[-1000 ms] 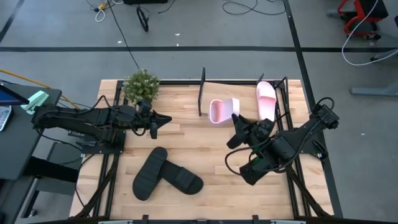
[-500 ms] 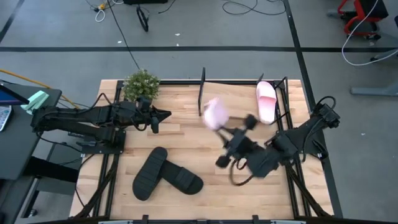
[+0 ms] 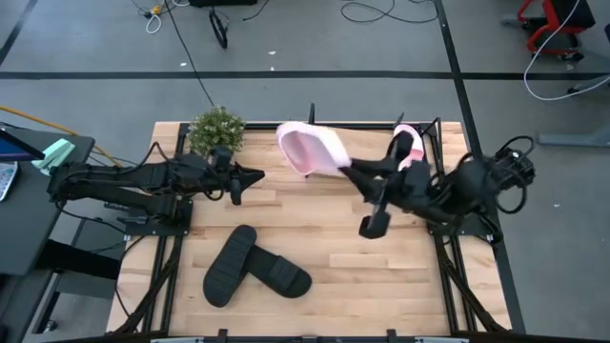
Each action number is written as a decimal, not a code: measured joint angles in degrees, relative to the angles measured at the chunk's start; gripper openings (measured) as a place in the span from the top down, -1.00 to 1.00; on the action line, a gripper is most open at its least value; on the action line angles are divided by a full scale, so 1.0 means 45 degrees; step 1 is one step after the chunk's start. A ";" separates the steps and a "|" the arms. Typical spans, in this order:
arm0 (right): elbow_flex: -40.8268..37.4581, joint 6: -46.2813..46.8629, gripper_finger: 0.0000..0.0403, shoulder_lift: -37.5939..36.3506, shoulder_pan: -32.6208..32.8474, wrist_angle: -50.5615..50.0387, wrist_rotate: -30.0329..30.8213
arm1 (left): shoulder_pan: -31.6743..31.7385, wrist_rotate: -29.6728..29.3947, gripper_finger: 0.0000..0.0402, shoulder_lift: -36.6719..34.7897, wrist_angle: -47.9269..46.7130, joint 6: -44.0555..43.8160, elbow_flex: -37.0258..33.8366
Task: Pick and place slides into the shelf
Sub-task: Put the pink slide on the shelf
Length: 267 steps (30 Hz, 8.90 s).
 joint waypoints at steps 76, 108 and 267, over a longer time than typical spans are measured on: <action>0.0007 0.3338 0.20 0.0567 -0.2331 0.0577 -0.5575 | 0.1545 0.3565 0.76 0.2249 1.3341 -0.1879 0.0000; 0.0584 0.3364 -0.15 -0.2045 0.1696 -1.1587 -0.1091 | 0.6860 1.2583 0.76 0.2491 0.8034 -0.7548 0.0000; -0.8261 -0.0575 0.73 -0.5620 -1.1618 -1.3767 -0.5908 | 0.6405 1.7163 0.14 0.9661 1.2473 -0.7109 0.7176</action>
